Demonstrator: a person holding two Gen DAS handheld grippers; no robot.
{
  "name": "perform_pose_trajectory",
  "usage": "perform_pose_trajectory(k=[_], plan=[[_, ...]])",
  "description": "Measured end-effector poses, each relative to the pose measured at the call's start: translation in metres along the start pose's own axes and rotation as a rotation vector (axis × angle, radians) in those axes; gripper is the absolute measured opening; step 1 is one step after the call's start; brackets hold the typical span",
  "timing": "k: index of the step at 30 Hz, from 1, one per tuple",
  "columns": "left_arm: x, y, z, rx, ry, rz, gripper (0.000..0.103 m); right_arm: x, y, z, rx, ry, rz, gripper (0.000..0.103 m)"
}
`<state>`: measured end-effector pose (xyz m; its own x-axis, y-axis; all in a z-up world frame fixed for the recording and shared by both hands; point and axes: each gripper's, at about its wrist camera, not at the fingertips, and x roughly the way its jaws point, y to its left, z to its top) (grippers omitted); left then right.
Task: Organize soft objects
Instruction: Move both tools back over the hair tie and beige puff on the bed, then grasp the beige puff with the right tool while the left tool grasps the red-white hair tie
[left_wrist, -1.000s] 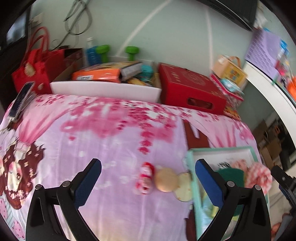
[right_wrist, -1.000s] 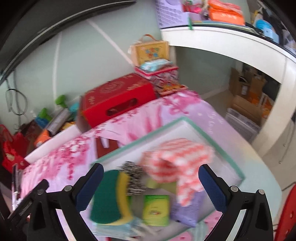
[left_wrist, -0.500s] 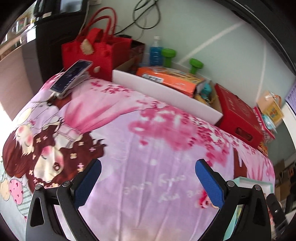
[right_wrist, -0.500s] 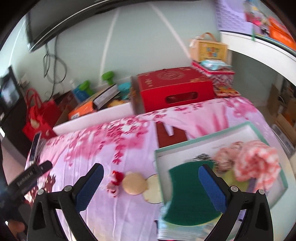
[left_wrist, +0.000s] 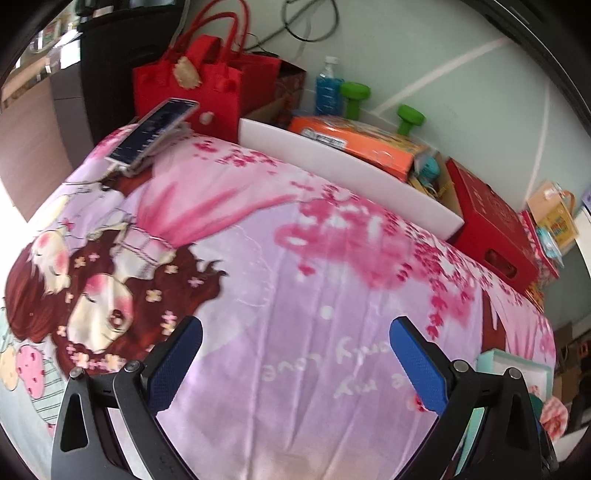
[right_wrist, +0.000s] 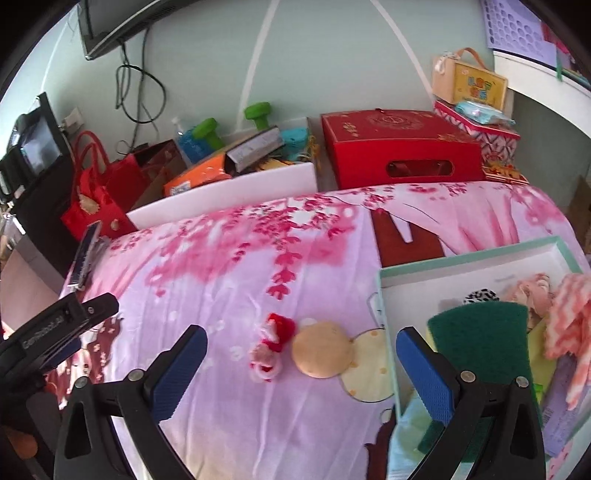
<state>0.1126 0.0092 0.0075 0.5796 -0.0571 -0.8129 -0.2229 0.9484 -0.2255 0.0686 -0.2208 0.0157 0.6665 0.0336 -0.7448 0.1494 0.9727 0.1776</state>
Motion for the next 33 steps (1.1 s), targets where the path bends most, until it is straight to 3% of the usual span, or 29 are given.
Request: perform_pose_trajectory(k=[7,15,21,27,33], plan=[[0.015,-0.02,-0.01,0.056,0.055,-0.036,0.101,0.009,-0.011,-0.002,0.048,0.008,0.044,0.102],[0.035,-0.031,-0.018,0.061,0.112,-0.097,0.101,0.018,-0.008,-0.004,0.022,0.032,0.055,0.068],[0.041,-0.035,-0.02,0.06,0.133,-0.122,0.101,0.029,-0.004,-0.009,-0.012,0.073,0.035,0.056],[0.045,-0.038,-0.021,0.066,0.15,-0.131,0.101,0.029,-0.009,-0.01,-0.036,0.085,-0.034,0.055],[0.043,-0.043,-0.022,0.076,0.149,-0.145,0.101,0.023,-0.024,-0.006,0.01,0.074,-0.048,0.054]])
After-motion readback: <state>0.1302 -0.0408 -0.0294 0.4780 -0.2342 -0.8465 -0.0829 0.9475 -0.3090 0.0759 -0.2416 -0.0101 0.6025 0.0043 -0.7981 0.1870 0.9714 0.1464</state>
